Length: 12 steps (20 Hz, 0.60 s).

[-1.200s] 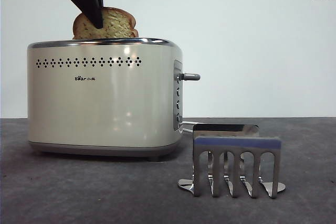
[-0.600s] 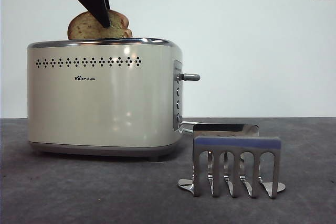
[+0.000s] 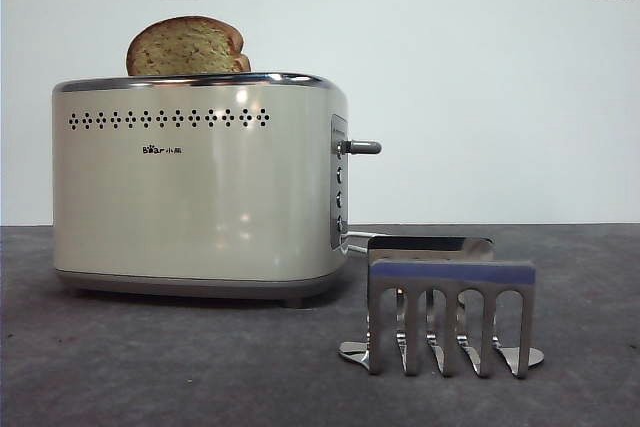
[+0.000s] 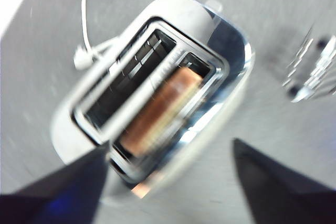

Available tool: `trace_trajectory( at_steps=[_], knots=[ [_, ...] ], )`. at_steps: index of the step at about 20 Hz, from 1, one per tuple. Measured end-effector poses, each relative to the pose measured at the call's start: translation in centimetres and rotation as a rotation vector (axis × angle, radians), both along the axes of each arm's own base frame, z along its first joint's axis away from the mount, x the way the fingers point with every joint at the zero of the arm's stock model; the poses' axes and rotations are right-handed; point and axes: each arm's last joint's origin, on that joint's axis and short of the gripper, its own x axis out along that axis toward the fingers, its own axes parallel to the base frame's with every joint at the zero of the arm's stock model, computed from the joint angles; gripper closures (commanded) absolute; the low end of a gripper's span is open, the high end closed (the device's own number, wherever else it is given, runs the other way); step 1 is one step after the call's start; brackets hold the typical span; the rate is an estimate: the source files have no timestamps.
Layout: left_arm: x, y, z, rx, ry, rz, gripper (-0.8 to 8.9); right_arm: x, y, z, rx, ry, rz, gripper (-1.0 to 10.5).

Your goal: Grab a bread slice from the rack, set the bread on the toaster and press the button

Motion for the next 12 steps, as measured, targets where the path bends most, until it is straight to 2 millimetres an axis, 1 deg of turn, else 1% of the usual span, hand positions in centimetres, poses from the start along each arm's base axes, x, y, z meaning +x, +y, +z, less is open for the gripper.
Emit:
trace_trajectory(
  at_steps=[2, 4, 6, 8, 12],
  knots=[
    [-1.2, 0.6, 0.8, -0.090, 0.015, 0.106, 8.22, 1.9, 0.4, 0.2, 0.120, -0.029, 0.080, 9.5],
    [-2.3, 1.1, 1.5, -0.161, 0.023, 0.178, 8.22, 4.2, 0.8, -0.1, 0.192, -0.012, 0.087, 9.5],
    [-3.3, 1.6, 2.1, -0.217, 0.022, 0.228, 8.22, 6.4, 1.3, -0.9, 0.271, 0.041, 0.109, 9.5],
    [-4.7, 2.3, 2.8, -0.263, 0.003, 0.254, 8.22, 8.6, 2.4, -1.8, 0.349, 0.097, 0.164, 9.5],
    [-6.8, 3.4, 3.7, -0.316, -0.034, 0.265, 8.22, 10.8, 4.4, -3.1, 0.396, 0.143, 0.202, 9.5]
  ],
)
